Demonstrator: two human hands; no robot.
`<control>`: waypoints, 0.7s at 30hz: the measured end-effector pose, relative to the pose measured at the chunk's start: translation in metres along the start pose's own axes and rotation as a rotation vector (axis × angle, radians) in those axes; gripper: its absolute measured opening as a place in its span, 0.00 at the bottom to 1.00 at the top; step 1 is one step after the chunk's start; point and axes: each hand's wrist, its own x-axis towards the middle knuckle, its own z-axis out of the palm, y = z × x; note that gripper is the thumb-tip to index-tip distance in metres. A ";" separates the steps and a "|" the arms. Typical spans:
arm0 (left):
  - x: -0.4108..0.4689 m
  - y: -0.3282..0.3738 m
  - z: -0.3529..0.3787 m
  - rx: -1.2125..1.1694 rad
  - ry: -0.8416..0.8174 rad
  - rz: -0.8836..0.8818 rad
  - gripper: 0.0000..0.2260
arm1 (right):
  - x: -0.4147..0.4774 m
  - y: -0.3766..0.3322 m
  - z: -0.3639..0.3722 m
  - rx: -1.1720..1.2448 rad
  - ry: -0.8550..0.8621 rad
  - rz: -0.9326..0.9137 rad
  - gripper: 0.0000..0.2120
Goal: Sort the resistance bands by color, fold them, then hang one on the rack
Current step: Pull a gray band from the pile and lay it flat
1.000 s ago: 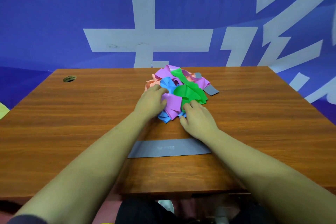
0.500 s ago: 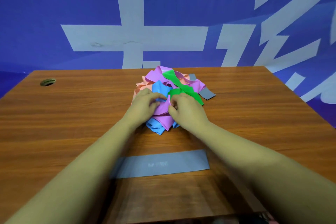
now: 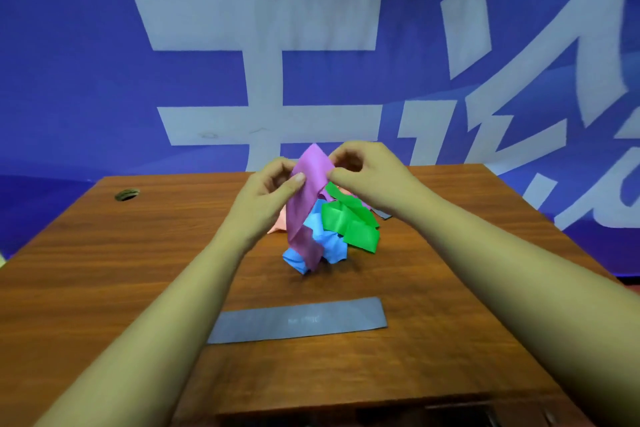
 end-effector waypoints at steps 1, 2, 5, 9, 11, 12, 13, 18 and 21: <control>-0.003 0.008 0.002 0.020 -0.012 0.003 0.07 | -0.005 -0.005 -0.005 0.134 -0.025 0.037 0.04; -0.005 0.016 0.004 0.033 -0.025 0.000 0.06 | -0.010 -0.011 -0.009 0.254 -0.052 0.075 0.04; -0.016 0.028 0.011 0.066 -0.055 -0.021 0.04 | -0.024 -0.023 -0.021 0.247 -0.124 0.092 0.08; -0.034 0.034 0.020 -0.016 -0.041 -0.051 0.05 | -0.033 -0.034 -0.029 0.052 -0.099 0.018 0.06; -0.044 0.034 0.024 -0.084 -0.061 -0.101 0.08 | -0.037 -0.039 -0.034 0.096 -0.088 0.030 0.05; -0.048 0.032 0.027 -0.102 -0.092 -0.137 0.09 | -0.038 -0.041 -0.035 0.114 -0.081 0.034 0.05; -0.053 0.029 0.029 -0.096 -0.120 -0.166 0.11 | -0.040 -0.043 -0.036 0.114 -0.073 0.036 0.04; -0.082 0.014 0.032 -0.077 -0.227 -0.310 0.17 | -0.046 -0.045 -0.040 0.070 -0.024 0.035 0.06; -0.101 0.004 0.031 -0.119 -0.326 -0.396 0.15 | -0.048 -0.040 -0.043 0.172 0.084 0.077 0.07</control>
